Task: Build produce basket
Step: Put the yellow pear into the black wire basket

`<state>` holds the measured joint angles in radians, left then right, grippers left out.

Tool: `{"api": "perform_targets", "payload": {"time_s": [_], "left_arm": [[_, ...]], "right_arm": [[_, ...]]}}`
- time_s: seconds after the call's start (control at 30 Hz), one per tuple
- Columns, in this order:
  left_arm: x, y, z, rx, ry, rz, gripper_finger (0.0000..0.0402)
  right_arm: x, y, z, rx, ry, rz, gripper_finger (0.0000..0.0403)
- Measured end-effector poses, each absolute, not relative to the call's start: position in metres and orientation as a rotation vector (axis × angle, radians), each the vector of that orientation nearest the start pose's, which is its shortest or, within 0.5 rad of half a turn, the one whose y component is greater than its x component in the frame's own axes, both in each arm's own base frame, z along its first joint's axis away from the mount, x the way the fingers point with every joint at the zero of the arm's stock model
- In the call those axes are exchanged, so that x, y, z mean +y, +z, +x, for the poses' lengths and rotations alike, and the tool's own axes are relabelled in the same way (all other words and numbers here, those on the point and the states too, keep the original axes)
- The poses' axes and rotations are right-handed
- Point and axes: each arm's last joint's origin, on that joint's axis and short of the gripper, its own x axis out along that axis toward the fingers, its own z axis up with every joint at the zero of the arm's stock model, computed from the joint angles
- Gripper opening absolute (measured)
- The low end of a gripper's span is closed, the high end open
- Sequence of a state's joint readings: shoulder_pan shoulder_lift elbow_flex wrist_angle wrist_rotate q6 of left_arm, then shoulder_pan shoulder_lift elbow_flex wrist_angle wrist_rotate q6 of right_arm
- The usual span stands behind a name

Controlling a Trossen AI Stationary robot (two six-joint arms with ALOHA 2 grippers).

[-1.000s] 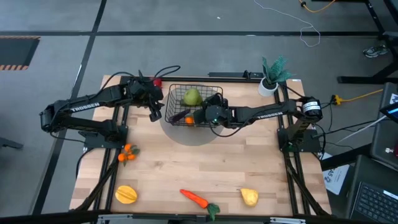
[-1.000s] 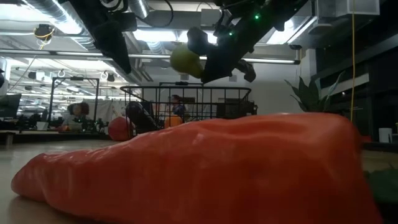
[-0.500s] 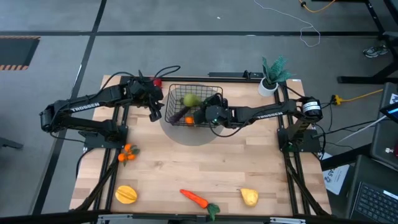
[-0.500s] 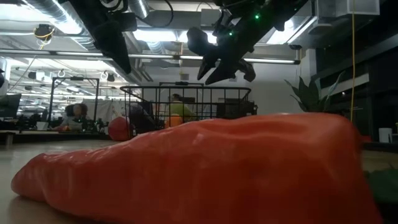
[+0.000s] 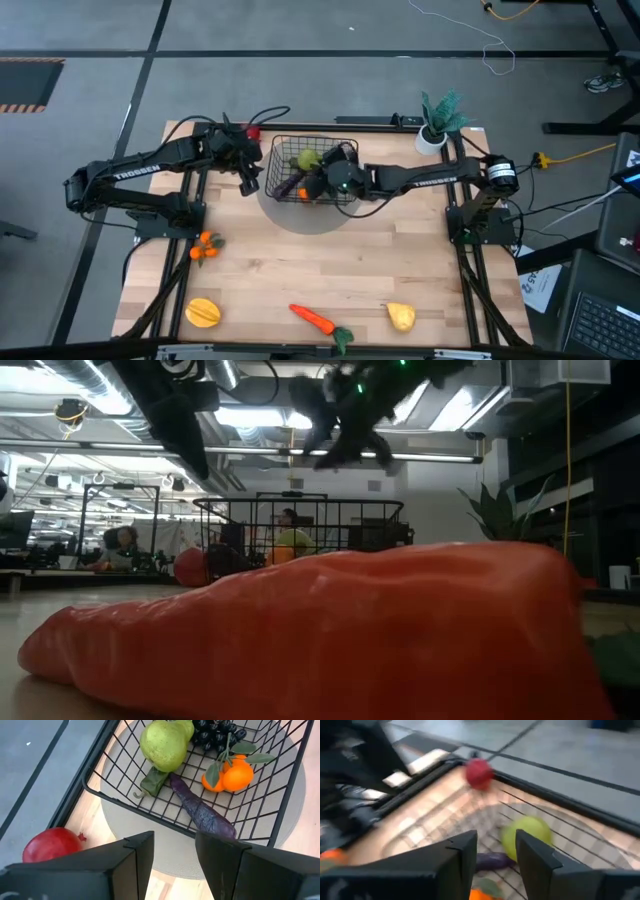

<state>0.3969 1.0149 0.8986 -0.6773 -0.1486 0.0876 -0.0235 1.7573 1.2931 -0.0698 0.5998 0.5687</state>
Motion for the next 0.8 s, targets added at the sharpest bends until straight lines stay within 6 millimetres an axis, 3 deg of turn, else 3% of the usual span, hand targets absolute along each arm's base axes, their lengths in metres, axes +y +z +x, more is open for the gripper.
{"api": "perform_targets", "payload": {"time_s": [0.17, 0.27, 0.53, 0.8], "left_arm": [[0.08, 0.287, 0.179, 0.858, 0.48, -0.032, 0.0133], [0.079, 0.287, 0.178, 0.864, 0.488, -0.053, 0.0133], [0.08, 0.287, 0.178, 0.865, 0.514, -0.036, 0.0133], [0.082, 0.287, 0.177, 0.875, 0.6, 0.003, 0.0133]], "right_arm": [[-0.013, 0.304, 0.4, 0.46, -0.507, 0.406, 0.0123], [0.005, 0.317, 0.396, 0.565, -0.389, 0.471, 0.0123], [0.071, 0.311, 0.377, 0.823, -0.234, 0.588, 0.0123], [0.119, 0.306, 0.363, 0.826, -0.228, 0.574, 0.0123]]}}
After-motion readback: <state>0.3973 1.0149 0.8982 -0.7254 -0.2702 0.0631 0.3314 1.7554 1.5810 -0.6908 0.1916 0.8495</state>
